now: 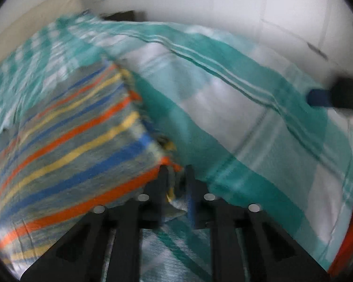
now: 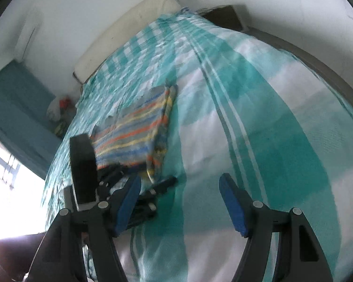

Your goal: Fold small clothes

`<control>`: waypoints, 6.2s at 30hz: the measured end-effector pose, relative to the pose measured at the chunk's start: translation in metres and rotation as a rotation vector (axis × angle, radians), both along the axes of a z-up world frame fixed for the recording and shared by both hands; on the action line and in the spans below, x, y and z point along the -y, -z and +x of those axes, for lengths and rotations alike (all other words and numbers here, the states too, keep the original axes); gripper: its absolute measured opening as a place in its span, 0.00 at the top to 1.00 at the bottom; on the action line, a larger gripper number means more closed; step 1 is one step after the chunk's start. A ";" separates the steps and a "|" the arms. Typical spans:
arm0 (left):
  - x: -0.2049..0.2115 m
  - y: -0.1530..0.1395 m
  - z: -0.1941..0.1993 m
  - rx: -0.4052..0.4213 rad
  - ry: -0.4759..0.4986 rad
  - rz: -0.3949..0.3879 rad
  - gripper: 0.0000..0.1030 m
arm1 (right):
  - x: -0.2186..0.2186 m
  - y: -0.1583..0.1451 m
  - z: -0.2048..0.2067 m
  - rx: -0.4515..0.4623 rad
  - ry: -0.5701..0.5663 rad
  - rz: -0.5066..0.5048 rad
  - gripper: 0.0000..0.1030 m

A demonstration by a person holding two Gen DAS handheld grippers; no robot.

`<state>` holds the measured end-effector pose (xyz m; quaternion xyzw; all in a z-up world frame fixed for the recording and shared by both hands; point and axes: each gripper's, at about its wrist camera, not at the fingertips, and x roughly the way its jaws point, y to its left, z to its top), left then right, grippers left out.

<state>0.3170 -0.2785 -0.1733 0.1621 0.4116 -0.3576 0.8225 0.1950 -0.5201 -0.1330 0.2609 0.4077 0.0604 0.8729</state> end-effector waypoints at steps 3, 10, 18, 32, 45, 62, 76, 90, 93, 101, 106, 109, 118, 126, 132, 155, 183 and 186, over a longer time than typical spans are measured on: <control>-0.006 -0.002 0.000 -0.013 -0.006 -0.041 0.91 | 0.006 -0.005 0.058 0.020 -0.074 0.018 0.32; -0.026 -0.025 -0.002 -0.025 -0.018 -0.145 0.92 | -0.001 0.059 0.223 -0.161 -0.134 0.203 0.34; -0.096 -0.067 0.018 -0.049 -0.102 -0.323 0.93 | -0.033 0.040 0.270 -0.133 -0.078 0.114 0.93; -0.311 -0.050 0.062 -0.108 -0.564 -0.462 0.93 | -0.287 -0.033 0.333 -0.047 -0.435 -0.029 0.92; -0.382 -0.010 0.050 -0.183 -0.815 -0.423 0.41 | -0.347 0.036 0.340 -0.197 -0.379 0.201 0.54; -0.333 0.007 0.104 -0.216 -0.642 -0.216 0.93 | -0.298 0.034 0.166 -0.042 -0.626 -0.247 0.77; -0.303 -0.006 0.214 -0.210 -0.549 -0.073 0.69 | -0.264 0.010 0.265 -0.009 -0.529 -0.222 0.78; -0.314 -0.004 0.257 -0.208 -0.620 -0.070 0.36 | -0.256 0.040 0.337 -0.126 -0.458 -0.274 0.78; -0.332 -0.007 0.256 -0.252 -0.646 -0.127 0.38 | -0.255 0.072 0.356 -0.222 -0.427 -0.241 0.78; -0.344 -0.032 0.138 -0.186 -0.494 -0.141 0.35 | -0.262 0.001 0.250 -0.044 -0.507 -0.208 0.78; -0.346 -0.001 0.095 -0.219 -0.464 -0.055 0.37 | -0.274 0.051 0.169 -0.132 -0.569 -0.280 0.71; -0.363 -0.031 0.095 -0.210 -0.458 -0.276 0.22 | -0.254 0.043 0.159 -0.117 -0.536 -0.136 0.44; -0.320 0.018 0.175 -0.463 -0.436 -0.382 0.37 | -0.212 0.082 0.235 -0.115 -0.386 0.281 0.35; -0.314 -0.043 0.150 -0.361 -0.422 -0.432 0.84 | -0.265 0.042 0.251 -0.033 -0.455 0.025 0.77; -0.311 -0.106 0.117 -0.283 -0.368 -0.501 0.80 | -0.259 -0.044 0.230 0.088 -0.495 -0.039 0.77; -0.325 -0.150 -0.107 0.067 -0.786 0.009 0.02 | -0.247 -0.079 -0.010 -0.105 -0.200 -0.383 0.04; -0.312 -0.161 -0.177 0.016 -0.769 0.123 0.03 | -0.304 -0.131 -0.095 -0.103 -0.209 -0.550 0.04; -0.310 -0.160 -0.175 0.007 -0.766 0.132 0.03 | -0.304 -0.133 -0.093 -0.104 -0.199 -0.558 0.04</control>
